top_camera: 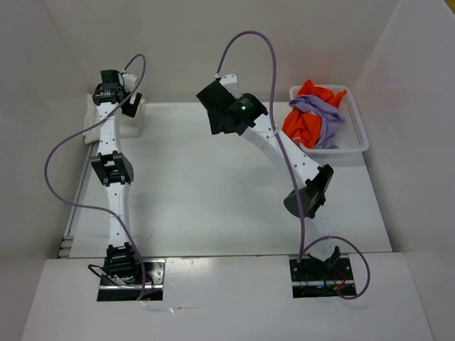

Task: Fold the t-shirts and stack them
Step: Put the neatly folded tshirt into the corner of the board with the left arm

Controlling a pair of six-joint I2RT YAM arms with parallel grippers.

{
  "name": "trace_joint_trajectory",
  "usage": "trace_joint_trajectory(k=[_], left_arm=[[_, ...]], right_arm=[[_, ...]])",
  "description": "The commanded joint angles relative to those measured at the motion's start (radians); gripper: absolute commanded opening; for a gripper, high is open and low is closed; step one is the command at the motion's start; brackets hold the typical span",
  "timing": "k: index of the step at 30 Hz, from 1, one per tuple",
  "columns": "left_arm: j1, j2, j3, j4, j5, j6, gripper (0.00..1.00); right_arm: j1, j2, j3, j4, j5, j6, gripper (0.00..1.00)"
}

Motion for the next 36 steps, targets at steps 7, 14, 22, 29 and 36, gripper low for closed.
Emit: trace_joint_trajectory(k=[7,14,22,29,36], left_arm=[[-0.040,0.016,0.018,-0.108,0.153,-0.112,1.00],[-0.049,0.115,0.018,-0.099,0.036,-0.144,1.00],[-0.039,0.144,0.018,-0.090,0.010,-0.155,0.80],[-0.039,0.164,0.018,-0.136,0.076,-0.136,0.16],[-0.080,0.118,0.018,-0.154,0.186,-0.127,0.03]], right_arm=[[0.030,-0.077,-0.093,-0.023,0.071,0.011,0.84],[0.030,-0.134,-0.176,0.011,0.080,0.011,0.84],[0.030,-0.176,-0.237,0.029,0.099,0.011,0.84],[0.030,-0.186,-0.237,0.029,0.119,0.011,0.84],[0.030,-0.186,-0.246,0.029,0.128,0.001,0.84]])
